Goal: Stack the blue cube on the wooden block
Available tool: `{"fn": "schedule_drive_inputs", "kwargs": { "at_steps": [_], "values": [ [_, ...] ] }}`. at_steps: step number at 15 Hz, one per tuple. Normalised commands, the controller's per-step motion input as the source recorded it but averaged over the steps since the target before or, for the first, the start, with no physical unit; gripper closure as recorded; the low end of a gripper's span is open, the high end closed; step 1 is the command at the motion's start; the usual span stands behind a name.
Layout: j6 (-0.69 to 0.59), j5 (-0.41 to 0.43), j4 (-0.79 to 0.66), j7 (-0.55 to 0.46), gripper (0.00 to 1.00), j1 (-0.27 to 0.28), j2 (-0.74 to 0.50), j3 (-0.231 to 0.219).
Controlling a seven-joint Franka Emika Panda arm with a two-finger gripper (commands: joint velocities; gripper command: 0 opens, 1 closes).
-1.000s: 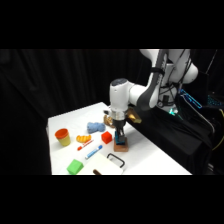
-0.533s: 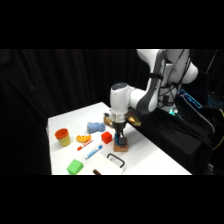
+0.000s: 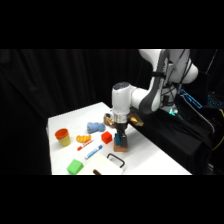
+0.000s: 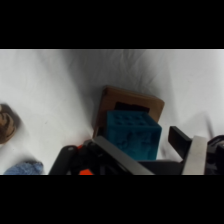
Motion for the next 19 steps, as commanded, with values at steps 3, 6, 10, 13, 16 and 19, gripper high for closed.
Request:
{"fn": "schedule_drive_inputs", "kwargs": {
  "at_steps": [3, 6, 10, 13, 16, 19],
  "values": [
    [-0.33, -0.024, -0.13, -0.03, 0.00, 0.093, -0.39, -0.065],
    [-0.34, -0.156, -0.10, 0.08, 0.00, 0.070, -0.39, -0.083],
    [-0.33, -0.150, -0.07, 0.06, 0.00, -0.006, -0.41, -0.025],
    [-0.35, -0.031, -0.05, -0.06, 0.00, -0.080, -0.48, 0.053],
    [-0.34, 0.101, 0.00, -0.21, 0.00, -0.120, -0.43, 0.088],
    [-0.39, 0.156, 0.09, -0.29, 0.00, -0.128, -0.29, 0.086]
  ]
}}
